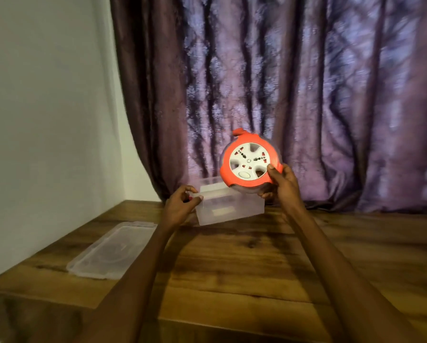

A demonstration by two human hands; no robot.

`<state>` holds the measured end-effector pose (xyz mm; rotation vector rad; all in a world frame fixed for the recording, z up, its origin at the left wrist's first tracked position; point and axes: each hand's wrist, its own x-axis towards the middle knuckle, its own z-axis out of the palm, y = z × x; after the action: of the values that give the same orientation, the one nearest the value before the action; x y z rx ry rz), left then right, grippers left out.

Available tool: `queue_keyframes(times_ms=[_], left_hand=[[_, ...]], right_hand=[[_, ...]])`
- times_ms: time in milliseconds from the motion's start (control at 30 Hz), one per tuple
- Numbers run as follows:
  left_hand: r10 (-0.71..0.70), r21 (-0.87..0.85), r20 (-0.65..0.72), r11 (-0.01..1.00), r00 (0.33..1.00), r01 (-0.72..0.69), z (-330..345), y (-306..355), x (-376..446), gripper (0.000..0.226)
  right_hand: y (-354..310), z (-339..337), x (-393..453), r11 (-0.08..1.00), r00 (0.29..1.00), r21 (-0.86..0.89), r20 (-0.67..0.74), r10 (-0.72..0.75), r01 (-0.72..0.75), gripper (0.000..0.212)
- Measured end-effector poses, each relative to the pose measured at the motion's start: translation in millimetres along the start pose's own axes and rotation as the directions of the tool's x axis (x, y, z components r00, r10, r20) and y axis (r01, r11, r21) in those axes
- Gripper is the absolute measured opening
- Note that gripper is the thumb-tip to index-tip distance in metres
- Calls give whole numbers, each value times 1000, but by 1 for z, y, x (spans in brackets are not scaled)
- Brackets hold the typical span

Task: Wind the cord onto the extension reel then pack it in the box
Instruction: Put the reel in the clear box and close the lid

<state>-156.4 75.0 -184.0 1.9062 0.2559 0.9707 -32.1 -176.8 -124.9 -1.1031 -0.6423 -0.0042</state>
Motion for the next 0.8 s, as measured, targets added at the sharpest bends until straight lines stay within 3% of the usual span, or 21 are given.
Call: queue_keyframes(times_ms=[133, 233, 400, 533, 700, 800], left_hand=[[-41, -61, 167, 997, 985, 52, 47, 10, -6, 16], [-60, -155, 259, 982, 964, 103, 79, 12, -16, 21], [-4, -186, 294, 981, 956, 61, 112, 3, -18, 15], [-11, -270, 320, 958, 948, 102, 114, -11, -23, 18], [-72, -375, 294, 909, 953, 184, 110, -27, -27, 47], [-136, -387, 282, 890, 950, 242, 111, -32, -30, 52]], right_hand=[[-19, -48, 14, 977, 996, -201, -20, -82, 76, 18], [-26, -79, 19, 948, 996, -306, 5, -86, 84, 27], [-31, -122, 26, 876, 997, -481, 45, 59, -30, 42], [-21, -127, 32, 815, 972, -577, 166, 169, -43, 34], [1, -113, 42, 657, 906, -747, 204, 370, -100, 43], [13, -105, 45, 549, 868, -823, 159, 471, -147, 40]])
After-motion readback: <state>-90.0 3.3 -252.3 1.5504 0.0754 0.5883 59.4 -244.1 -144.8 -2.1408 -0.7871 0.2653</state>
